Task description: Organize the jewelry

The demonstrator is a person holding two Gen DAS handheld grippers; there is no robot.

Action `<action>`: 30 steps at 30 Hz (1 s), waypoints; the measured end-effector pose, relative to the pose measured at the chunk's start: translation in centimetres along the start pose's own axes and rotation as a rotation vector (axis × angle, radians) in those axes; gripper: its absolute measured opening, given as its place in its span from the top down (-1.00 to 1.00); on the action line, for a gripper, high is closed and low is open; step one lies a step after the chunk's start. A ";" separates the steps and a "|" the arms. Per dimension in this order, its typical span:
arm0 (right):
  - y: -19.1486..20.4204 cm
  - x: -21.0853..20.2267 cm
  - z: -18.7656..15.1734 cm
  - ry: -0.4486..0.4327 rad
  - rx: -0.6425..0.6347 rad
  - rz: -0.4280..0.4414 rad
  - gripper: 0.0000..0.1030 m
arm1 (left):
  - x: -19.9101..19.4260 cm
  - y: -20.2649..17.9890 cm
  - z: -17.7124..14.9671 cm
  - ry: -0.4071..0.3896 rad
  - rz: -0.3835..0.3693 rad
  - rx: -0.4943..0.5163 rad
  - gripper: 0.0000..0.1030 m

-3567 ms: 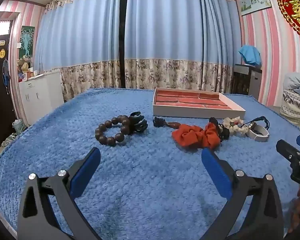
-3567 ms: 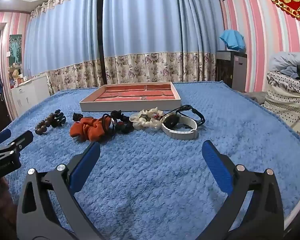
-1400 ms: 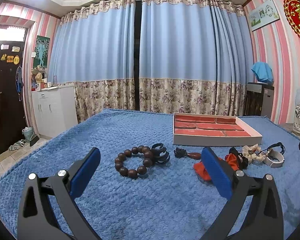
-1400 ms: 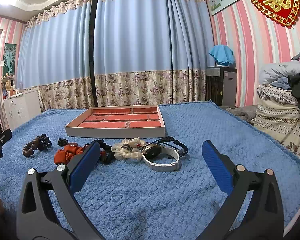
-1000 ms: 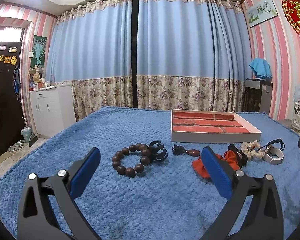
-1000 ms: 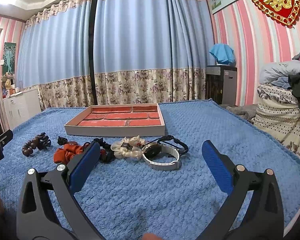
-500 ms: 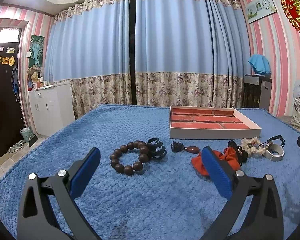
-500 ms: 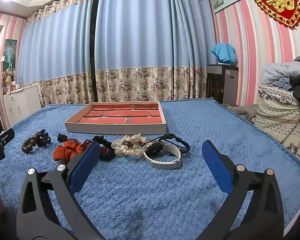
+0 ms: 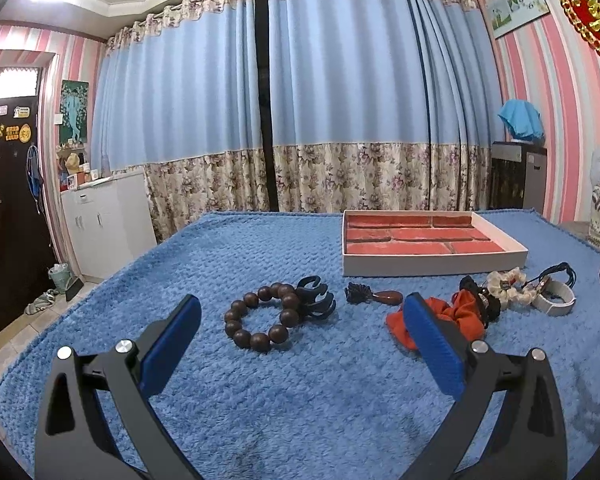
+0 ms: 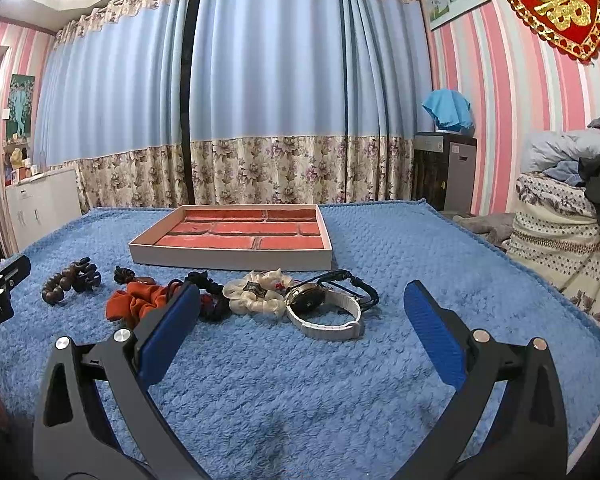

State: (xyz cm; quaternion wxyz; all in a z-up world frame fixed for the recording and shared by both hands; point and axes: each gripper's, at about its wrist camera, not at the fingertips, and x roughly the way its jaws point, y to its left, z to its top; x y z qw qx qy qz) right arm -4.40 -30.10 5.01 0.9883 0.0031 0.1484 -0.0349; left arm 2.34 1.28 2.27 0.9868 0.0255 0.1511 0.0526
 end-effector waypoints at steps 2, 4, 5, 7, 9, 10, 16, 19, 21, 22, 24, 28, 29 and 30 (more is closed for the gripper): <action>0.1 -0.2 0.1 -0.008 -0.004 0.004 -0.92 | 0.1 -0.1 0.1 0.020 -0.009 -0.007 -0.91; 0.1 0.0 0.5 0.013 -0.001 0.017 -0.92 | 0.4 -0.3 0.4 0.054 -0.037 -0.023 -0.91; 0.1 0.2 0.6 0.023 0.003 0.024 -0.92 | 0.4 -0.6 0.6 0.068 -0.046 -0.022 -0.91; 0.0 0.5 1.0 0.038 0.004 0.031 -0.92 | 0.4 -1.3 1.0 0.073 -0.046 -0.002 -0.90; 0.0 0.7 1.5 0.045 0.005 0.035 -0.90 | 0.2 -2.0 1.5 0.063 -0.045 0.016 -0.90; 0.0 0.8 1.7 0.047 0.005 0.039 -0.88 | 0.3 -2.4 1.7 0.066 -0.049 0.023 -0.90; 0.5 1.9 2.2 0.066 0.025 0.067 -0.67 | 1.8 -3.8 2.4 0.120 -0.077 0.015 -0.75; 1.1 2.7 2.0 0.093 0.032 0.082 -0.60 | 2.6 -4.5 2.5 0.140 -0.066 0.038 -0.62; 1.6 3.3 1.8 0.116 0.021 0.085 -0.52 | 3.2 -4.7 2.5 0.157 -0.070 0.039 -0.61; 1.7 3.6 1.8 0.124 0.020 0.092 -0.48 | 3.5 -4.9 2.5 0.165 -0.077 0.038 -0.59; 1.8 4.3 1.7 0.140 0.017 0.092 -0.44 | 4.0 -5.0 2.5 0.180 -0.089 0.033 -0.57; 2.1 6.8 1.2 0.243 0.030 0.145 -0.31 | 5.5 -5.4 2.1 0.239 -0.108 0.026 -0.57; 2.2 7.3 1.1 0.263 0.028 0.150 -0.24 | 5.9 -5.6 2.0 0.259 -0.110 0.032 -0.57; 2.2 7.8 1.0 0.281 0.030 0.152 -0.23 | 6.3 -5.8 1.9 0.275 -0.114 0.039 -0.57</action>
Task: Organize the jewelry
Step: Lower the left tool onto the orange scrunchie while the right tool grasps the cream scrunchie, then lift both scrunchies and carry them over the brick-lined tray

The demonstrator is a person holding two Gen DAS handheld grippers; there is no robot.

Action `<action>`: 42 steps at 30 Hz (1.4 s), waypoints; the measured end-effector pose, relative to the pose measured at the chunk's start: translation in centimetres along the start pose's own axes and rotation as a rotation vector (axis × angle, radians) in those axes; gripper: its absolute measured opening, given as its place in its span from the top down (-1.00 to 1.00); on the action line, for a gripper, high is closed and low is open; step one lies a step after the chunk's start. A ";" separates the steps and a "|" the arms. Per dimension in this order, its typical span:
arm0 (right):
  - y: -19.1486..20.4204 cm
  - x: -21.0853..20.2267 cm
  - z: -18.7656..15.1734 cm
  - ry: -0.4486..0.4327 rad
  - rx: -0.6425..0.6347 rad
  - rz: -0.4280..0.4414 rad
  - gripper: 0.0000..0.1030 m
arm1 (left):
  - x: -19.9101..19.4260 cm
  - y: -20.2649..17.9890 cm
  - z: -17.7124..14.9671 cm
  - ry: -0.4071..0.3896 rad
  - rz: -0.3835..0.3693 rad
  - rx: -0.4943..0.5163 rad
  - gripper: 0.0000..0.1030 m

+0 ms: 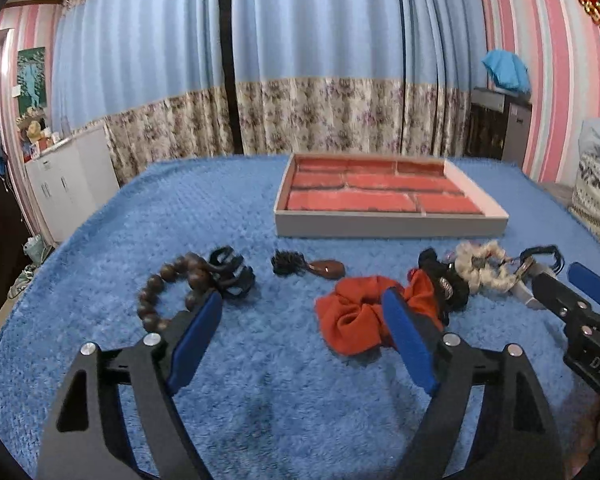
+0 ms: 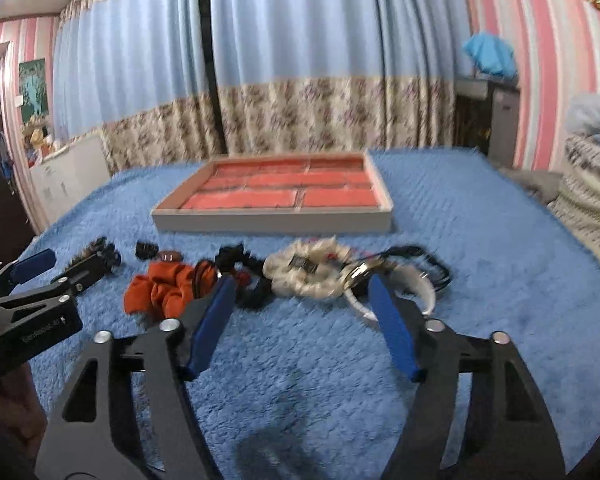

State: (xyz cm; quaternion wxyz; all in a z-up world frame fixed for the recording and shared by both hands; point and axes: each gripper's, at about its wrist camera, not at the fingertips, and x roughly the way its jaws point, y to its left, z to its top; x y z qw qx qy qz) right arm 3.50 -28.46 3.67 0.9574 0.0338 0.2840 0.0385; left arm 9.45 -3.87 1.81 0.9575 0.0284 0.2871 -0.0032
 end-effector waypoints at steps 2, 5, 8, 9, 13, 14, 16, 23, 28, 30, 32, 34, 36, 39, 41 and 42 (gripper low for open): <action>0.0 0.8 -0.1 0.023 0.002 -0.005 -0.22 | 0.9 -0.1 -0.1 0.032 -0.021 -0.001 -0.56; -0.1 1.8 -0.1 0.048 0.009 0.000 -0.20 | 1.9 0.0 -0.2 0.074 -0.063 -0.016 -0.56; 0.0 2.8 0.0 0.067 0.002 -0.001 -0.20 | 2.9 -0.5 -0.1 0.105 -0.083 -0.006 -0.56; 0.0 3.1 0.1 0.072 -0.003 -0.003 -0.19 | 3.1 -0.6 -0.1 0.113 -0.088 -0.005 -0.56; 0.0 4.5 0.2 0.110 -0.001 0.012 -0.08 | 4.3 -1.2 0.0 0.140 -0.100 0.010 -0.50; 0.0 4.6 0.2 0.114 0.000 0.012 -0.07 | 4.8 -1.2 -0.1 0.152 -0.106 0.007 -0.38; -0.1 5.2 0.3 0.131 0.005 0.013 -0.05 | 5.4 -1.2 -0.2 0.170 -0.113 -0.002 -0.31; 0.2 6.9 0.5 0.189 -0.010 0.001 0.07 | 6.8 -1.0 -0.2 0.216 -0.151 -0.022 0.21; 0.3 8.6 0.5 0.250 -0.014 -0.047 0.16 | 7.4 -0.8 -0.1 0.229 -0.167 -0.037 0.44; 0.1 9.3 0.4 0.279 -0.004 -0.055 0.36 | 7.7 -0.7 0.1 0.231 -0.169 -0.042 0.51; -0.2 9.6 0.4 0.289 0.011 -0.058 0.50 | 7.7 -0.7 0.2 0.231 -0.175 -0.044 0.57; -0.3 9.7 0.6 0.274 0.010 -0.070 0.78 | 7.7 -0.6 0.2 0.227 -0.178 -0.049 0.60; -0.2 9.8 0.7 0.273 0.011 -0.052 0.99 | 7.7 -0.4 0.3 0.226 -0.183 -0.058 0.62; -0.1 9.3 0.8 0.249 0.002 -0.030 0.99 | 7.5 -0.1 0.4 0.220 -0.187 -0.070 0.65; 0.1 8.7 0.9 0.223 -0.007 -0.025 0.99 | 7.4 0.0 0.5 0.215 -0.189 -0.070 0.68; 0.1 8.4 1.0 0.213 -0.007 -0.021 0.99 | 7.2 -0.1 0.5 0.213 -0.190 -0.070 0.69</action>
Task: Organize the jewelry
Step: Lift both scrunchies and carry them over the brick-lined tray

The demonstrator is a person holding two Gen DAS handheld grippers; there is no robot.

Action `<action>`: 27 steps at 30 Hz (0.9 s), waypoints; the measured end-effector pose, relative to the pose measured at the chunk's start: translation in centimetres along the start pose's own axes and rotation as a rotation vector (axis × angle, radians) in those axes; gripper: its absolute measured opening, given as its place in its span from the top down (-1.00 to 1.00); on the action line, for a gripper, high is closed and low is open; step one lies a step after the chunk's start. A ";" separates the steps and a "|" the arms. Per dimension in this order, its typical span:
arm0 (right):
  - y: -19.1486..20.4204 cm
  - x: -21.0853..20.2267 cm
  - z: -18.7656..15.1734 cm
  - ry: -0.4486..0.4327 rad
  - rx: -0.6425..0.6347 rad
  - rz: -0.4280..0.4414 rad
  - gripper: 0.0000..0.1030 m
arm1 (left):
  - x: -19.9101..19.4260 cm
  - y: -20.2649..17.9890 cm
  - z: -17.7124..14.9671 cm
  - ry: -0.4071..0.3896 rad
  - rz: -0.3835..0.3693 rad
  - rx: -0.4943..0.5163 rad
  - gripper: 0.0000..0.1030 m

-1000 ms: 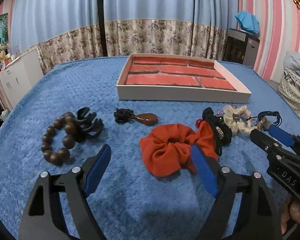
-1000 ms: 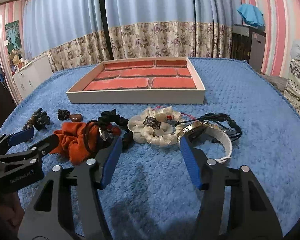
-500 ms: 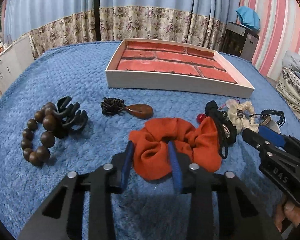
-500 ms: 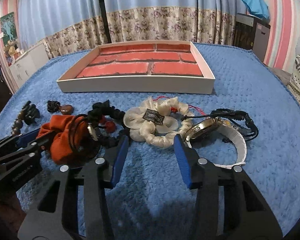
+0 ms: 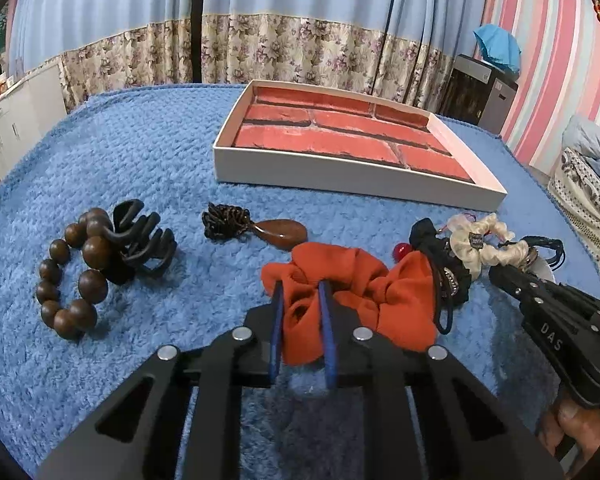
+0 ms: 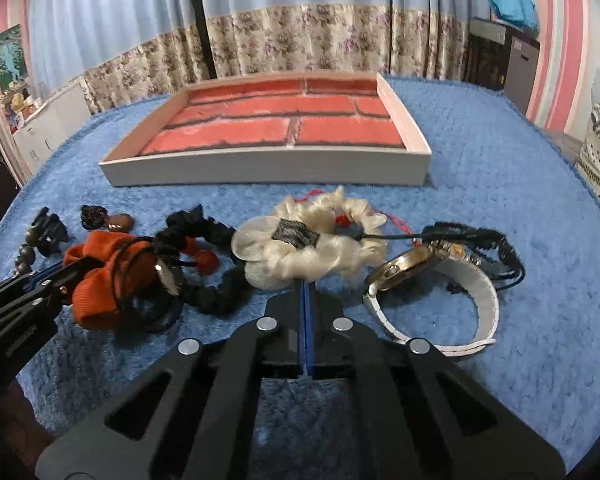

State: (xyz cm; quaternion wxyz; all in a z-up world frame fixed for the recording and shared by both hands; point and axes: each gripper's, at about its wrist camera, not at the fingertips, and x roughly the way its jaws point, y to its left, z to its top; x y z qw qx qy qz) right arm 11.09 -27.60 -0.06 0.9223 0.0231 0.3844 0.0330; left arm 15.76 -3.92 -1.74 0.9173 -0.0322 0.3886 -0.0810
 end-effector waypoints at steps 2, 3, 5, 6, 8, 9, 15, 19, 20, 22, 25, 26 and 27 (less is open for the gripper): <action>-0.1 -0.5 0.0 -0.009 -0.001 -0.013 0.98 | -0.3 -0.1 0.0 -0.008 0.002 0.003 0.70; -0.1 -0.4 -0.1 0.003 -0.001 -0.024 0.98 | -0.4 -0.1 0.1 -0.011 0.006 0.005 0.70; -0.5 -0.3 -0.1 0.020 0.014 -0.021 0.83 | -0.4 -0.1 0.1 -0.012 0.009 0.003 0.70; -0.8 -0.4 -0.2 0.020 0.023 -0.026 0.60 | -0.5 0.0 0.1 -0.011 0.010 0.001 0.70; -0.9 -0.7 -0.2 0.006 0.027 -0.003 0.06 | -0.5 -0.1 0.0 -0.012 0.011 0.000 0.70; -0.8 -0.7 -0.2 0.004 0.025 -0.002 0.05 | -0.5 -0.1 0.0 -0.011 0.011 0.002 0.70; -0.9 -0.3 0.1 0.016 0.051 0.035 0.05 | -0.5 -0.1 0.0 -0.011 0.010 0.000 0.70; -1.2 0.0 0.4 0.014 0.092 0.052 0.06 | -0.5 -0.1 0.0 -0.009 0.010 -0.001 0.70; -1.3 0.0 0.5 0.008 0.099 0.050 0.09 | -0.5 -0.1 0.0 -0.009 0.010 0.000 0.70; -1.3 0.1 0.7 0.000 0.103 0.034 0.38 | -0.5 -0.1 -0.1 -0.009 0.011 0.001 0.70; -1.4 0.5 0.8 0.009 0.100 0.028 0.80 | -0.4 0.0 -0.1 -0.008 0.012 0.003 0.70; -1.5 0.5 0.8 0.008 0.101 0.032 0.83 | -0.5 0.0 -0.2 -0.009 0.012 0.003 0.70; -1.4 0.4 0.8 0.002 0.096 0.038 0.84 | -0.4 0.0 -0.1 -0.008 0.012 0.002 0.70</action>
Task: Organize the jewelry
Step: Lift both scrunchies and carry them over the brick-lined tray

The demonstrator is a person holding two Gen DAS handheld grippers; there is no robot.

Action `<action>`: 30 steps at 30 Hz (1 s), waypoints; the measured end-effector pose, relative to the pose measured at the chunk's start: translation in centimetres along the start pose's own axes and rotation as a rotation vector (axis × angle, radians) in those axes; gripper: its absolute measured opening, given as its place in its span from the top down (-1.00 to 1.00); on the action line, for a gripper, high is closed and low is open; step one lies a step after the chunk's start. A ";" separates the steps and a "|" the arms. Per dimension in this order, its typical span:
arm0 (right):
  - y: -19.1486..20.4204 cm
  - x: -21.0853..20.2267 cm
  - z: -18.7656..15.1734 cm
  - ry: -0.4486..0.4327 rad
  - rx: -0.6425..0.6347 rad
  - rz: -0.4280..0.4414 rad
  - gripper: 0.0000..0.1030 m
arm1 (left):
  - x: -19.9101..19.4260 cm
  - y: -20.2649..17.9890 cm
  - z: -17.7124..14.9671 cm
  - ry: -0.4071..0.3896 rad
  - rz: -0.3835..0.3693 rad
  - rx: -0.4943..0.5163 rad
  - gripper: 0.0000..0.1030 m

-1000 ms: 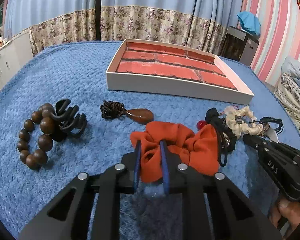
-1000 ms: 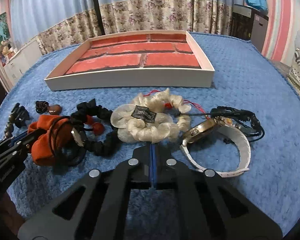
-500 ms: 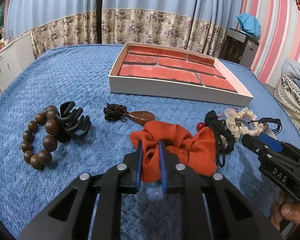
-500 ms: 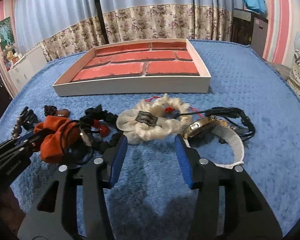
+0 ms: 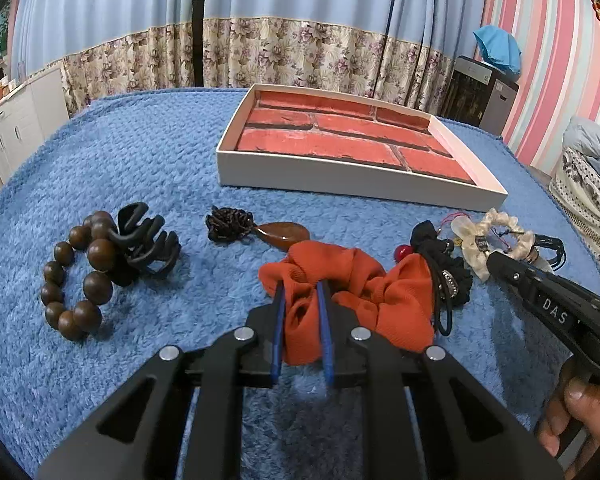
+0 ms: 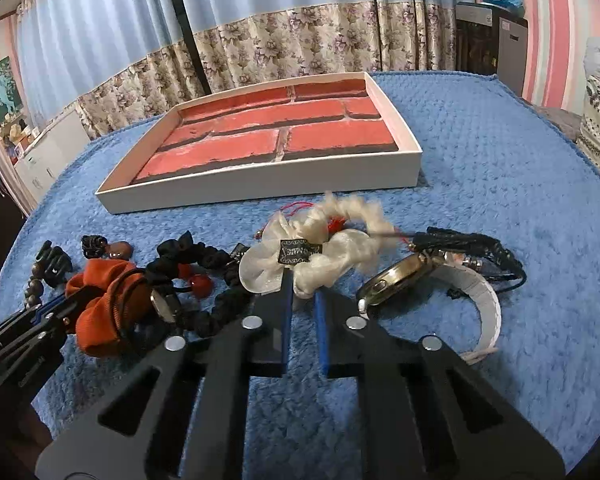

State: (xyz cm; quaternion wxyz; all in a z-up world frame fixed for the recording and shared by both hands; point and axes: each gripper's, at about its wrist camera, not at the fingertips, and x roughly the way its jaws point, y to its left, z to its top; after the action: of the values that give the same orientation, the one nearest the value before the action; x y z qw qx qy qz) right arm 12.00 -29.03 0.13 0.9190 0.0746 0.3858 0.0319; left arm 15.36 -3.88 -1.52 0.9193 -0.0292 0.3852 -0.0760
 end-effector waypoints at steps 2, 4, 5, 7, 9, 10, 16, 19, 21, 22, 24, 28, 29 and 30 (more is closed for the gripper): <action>0.5 -0.4 -0.1 -0.020 -0.025 -0.003 0.85 | 0.0 0.0 0.0 -0.001 0.001 0.002 0.70; 0.8 -1.0 -0.1 -0.037 -0.044 -0.003 0.85 | -0.2 0.1 0.0 -0.003 0.000 0.002 0.70; 0.9 -1.4 -0.2 -0.047 -0.052 -0.003 0.85 | -0.4 0.1 0.0 -0.006 0.000 0.003 0.70; 1.1 -2.3 -0.1 -0.066 -0.060 -0.002 0.85 | -0.8 0.0 0.2 -0.012 0.000 0.001 0.70; 1.2 -3.2 0.1 -0.084 -0.066 -0.001 0.85 | -1.6 -0.1 0.5 -0.026 -0.001 0.001 0.70; 1.3 -4.0 0.2 -0.098 -0.070 0.000 0.85 | -2.0 -0.2 0.6 -0.034 0.000 0.003 0.70; 2.0 -7.6 0.9 -0.171 -0.094 0.012 0.85 | -5.3 -0.6 1.7 -0.106 0.009 0.022 0.70; 2.3 -9.2 1.3 -0.203 -0.106 0.024 0.85 | -6.7 -0.8 2.3 -0.139 0.017 0.034 0.70; 2.3 -10.0 1.5 -0.222 -0.111 0.033 0.85 | -7.7 -0.9 3.0 -0.165 0.024 0.045 0.70; 2.3 -10.3 1.7 -0.227 -0.113 0.036 0.85 | -8.4 -1.0 3.4 -0.183 0.025 0.050 0.71; 2.2 -10.9 1.8 -0.242 -0.117 0.048 0.85 | -9.3 -1.3 4.1 -0.209 0.029 0.061 0.71; 2.2 -11.9 2.4 -0.269 -0.132 0.059 0.85 | -10.4 -1.6 5.6 -0.249 0.025 0.068 0.71; 2.2 -12.1 2.5 -0.274 -0.134 0.059 0.85 | -10.6 -1.7 6.1 -0.258 0.024 0.071 0.71; 2.2 -12.3 2.8 -0.281 -0.136 0.060 0.85 | -10.7 -1.8 6.4 -0.266 0.022 0.073 0.71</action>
State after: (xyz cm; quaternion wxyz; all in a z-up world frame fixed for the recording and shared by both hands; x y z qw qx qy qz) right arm 5.38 -28.61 11.06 0.9655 0.0273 0.2481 0.0748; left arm 12.31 -3.98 10.74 0.9634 -0.0012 0.2571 -0.0754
